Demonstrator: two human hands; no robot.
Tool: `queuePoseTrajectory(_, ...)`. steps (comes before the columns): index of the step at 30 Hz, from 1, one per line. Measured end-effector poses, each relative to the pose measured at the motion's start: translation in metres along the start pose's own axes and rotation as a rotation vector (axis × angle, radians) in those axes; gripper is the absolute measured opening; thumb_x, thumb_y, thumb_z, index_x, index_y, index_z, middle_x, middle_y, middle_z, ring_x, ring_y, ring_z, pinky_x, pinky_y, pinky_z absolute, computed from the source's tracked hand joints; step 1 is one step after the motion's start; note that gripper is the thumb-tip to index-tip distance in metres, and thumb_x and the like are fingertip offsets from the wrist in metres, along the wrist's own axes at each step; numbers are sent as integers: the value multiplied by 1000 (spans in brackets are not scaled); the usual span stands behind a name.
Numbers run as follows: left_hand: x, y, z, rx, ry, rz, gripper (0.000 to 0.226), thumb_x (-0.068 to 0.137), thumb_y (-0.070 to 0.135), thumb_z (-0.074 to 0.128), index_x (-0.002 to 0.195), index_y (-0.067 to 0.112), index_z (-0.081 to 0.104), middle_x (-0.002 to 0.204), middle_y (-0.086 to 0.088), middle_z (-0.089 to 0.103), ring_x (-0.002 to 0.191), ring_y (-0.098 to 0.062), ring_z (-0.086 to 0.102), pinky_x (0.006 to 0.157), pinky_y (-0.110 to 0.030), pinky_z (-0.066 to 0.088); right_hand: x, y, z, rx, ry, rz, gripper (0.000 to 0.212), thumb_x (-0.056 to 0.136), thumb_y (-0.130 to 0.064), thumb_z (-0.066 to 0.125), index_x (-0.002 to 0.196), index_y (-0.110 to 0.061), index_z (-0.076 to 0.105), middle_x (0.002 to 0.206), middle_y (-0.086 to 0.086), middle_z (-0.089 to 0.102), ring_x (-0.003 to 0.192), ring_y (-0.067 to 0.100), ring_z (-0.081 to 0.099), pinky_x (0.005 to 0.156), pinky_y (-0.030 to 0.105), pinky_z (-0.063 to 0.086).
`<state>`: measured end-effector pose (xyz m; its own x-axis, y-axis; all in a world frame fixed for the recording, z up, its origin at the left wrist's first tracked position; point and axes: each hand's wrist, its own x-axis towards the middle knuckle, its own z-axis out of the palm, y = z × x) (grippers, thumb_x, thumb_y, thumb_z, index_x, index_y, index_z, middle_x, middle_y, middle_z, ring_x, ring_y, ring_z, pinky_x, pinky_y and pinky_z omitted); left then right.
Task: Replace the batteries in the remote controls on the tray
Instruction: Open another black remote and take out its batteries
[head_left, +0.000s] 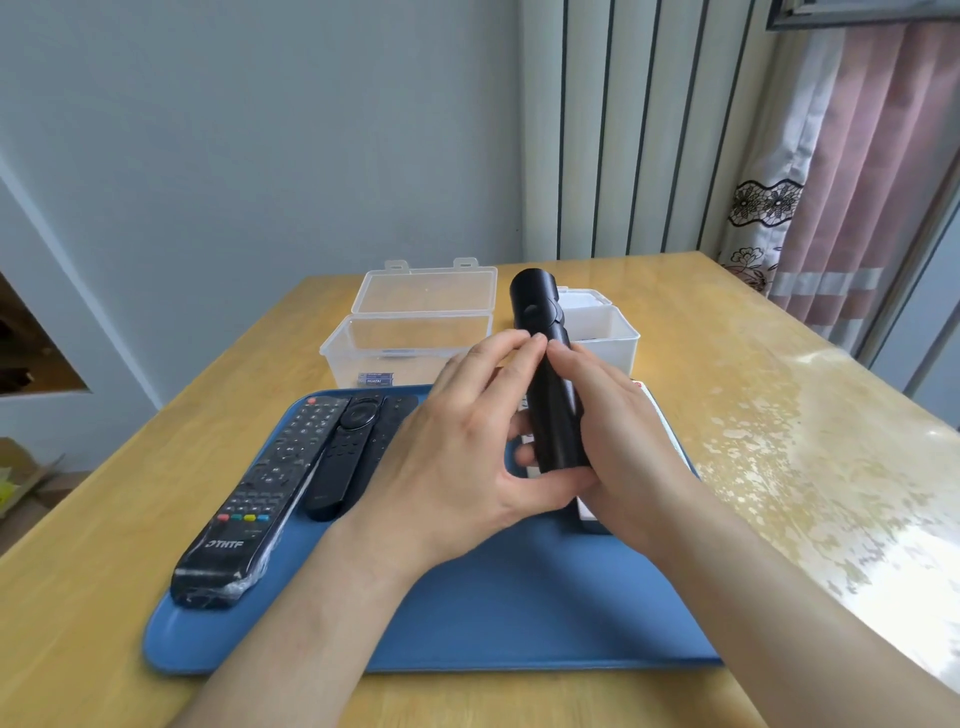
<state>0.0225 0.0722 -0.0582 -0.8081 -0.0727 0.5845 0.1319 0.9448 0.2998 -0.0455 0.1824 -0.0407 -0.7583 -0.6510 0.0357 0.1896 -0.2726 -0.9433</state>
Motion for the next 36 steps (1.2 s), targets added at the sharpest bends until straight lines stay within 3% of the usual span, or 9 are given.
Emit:
queuePoseTrajectory(4,1,1,1,82,33,16,84,70,62,59,137,13,50,142,3,42,124,-17,47,92,-37,51,0,1,1,41,-23,20,20,100,-23,49,104,-16,67,84,4,72,63,16,67,61,34,56)
queuePoseTrajectory(10,-1,6,3,141,-37,20,83,72,62,51,141,17,48,147,2,46,129,-14,48,102,-30,45,-2,-4,-4,112,-10,27,18,100,-18,48,96,-12,65,61,-5,68,55,10,66,49,22,51)
queuePoseTrajectory(14,0,5,1,181,-8,-19,79,69,67,49,134,23,55,146,6,48,132,-12,41,94,-35,51,-1,1,-1,50,0,46,16,99,-22,49,96,-14,63,59,0,63,50,16,61,46,25,49)
queuePoseTrajectory(17,1,4,-4,87,14,-77,75,59,67,56,126,33,59,151,10,37,134,-10,31,94,-32,46,0,4,0,24,2,54,17,100,-25,48,103,-15,61,64,2,63,49,20,58,46,25,46)
queuePoseTrajectory(20,2,3,-9,-85,-31,-154,85,49,64,66,129,47,43,157,15,17,142,2,14,102,-25,36,-1,7,3,-29,-29,10,22,102,-27,44,109,-16,62,70,-1,70,55,19,60,53,26,48)
queuePoseTrajectory(23,2,-4,-12,-233,-80,-210,114,45,55,79,142,53,20,158,24,-3,146,3,1,108,-33,39,-2,10,7,-85,-69,-48,23,103,-25,43,111,-19,63,72,-3,70,65,19,60,67,38,45)
queuePoseTrajectory(26,2,-7,-14,-286,-116,-258,128,42,51,84,144,57,8,156,30,-10,146,2,11,107,-38,41,-2,12,8,-143,-90,-70,24,104,-26,40,114,-17,60,67,-4,66,61,15,59,66,40,41)
queuePoseTrajectory(30,1,-10,-15,-245,-120,-260,125,42,56,81,146,53,13,159,24,-1,142,8,18,106,-35,43,0,16,6,-168,-90,-5,25,105,-29,40,112,-12,57,64,2,64,61,18,60,59,33,42)
queuePoseTrajectory(36,1,-12,-19,-246,-160,-331,121,40,54,82,144,56,21,158,25,13,135,15,26,102,-27,46,-2,15,3,-266,-139,68,19,104,-28,39,115,-21,52,69,7,66,59,26,60,53,28,47)
